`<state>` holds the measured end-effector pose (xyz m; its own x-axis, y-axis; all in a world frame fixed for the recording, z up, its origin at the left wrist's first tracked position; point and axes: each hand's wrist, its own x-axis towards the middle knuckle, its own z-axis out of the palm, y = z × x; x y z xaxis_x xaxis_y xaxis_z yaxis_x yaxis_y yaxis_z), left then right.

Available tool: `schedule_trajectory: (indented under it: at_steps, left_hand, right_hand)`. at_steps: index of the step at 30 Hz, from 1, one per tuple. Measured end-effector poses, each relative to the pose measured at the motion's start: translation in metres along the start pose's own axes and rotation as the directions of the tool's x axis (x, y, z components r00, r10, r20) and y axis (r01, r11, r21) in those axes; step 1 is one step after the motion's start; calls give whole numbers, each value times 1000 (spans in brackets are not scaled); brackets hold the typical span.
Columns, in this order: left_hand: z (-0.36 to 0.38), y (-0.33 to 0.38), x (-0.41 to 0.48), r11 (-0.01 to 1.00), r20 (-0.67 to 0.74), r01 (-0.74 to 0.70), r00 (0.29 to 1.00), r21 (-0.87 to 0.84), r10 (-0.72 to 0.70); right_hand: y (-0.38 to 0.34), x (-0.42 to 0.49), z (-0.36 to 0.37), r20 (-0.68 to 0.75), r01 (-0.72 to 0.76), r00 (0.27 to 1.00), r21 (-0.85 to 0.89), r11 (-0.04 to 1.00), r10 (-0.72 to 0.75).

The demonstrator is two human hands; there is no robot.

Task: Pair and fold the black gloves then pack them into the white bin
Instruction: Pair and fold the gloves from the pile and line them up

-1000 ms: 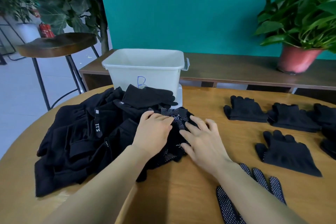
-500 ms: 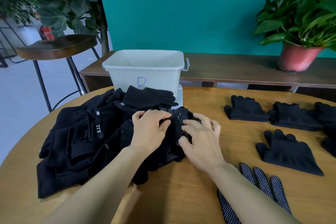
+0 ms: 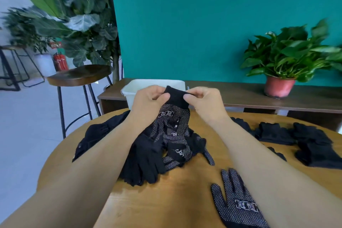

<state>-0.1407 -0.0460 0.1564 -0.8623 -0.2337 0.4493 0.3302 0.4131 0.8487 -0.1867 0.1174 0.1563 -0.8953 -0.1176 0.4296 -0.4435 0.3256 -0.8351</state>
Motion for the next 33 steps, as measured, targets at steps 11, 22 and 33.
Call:
schedule_trajectory:
  at_steps: [11, 22, 33]
  left_hand:
    - [0, 48, -63, 998, 108, 23, 994, 63, -30]
    - [18, 57, -113, 992, 164, 92, 981, 83, -105]
    - [38, 70, -140, 897, -20, -10, 1000, 443, 21]
  right_hand:
    - [-36, -62, -59, 93, -77, 993, 19, 997, 75]
    - [-30, -113, -91, 88, -119, 989, -22, 993, 120]
    - [-25, -128, -78, -105, -186, 980, -173, 967, 169]
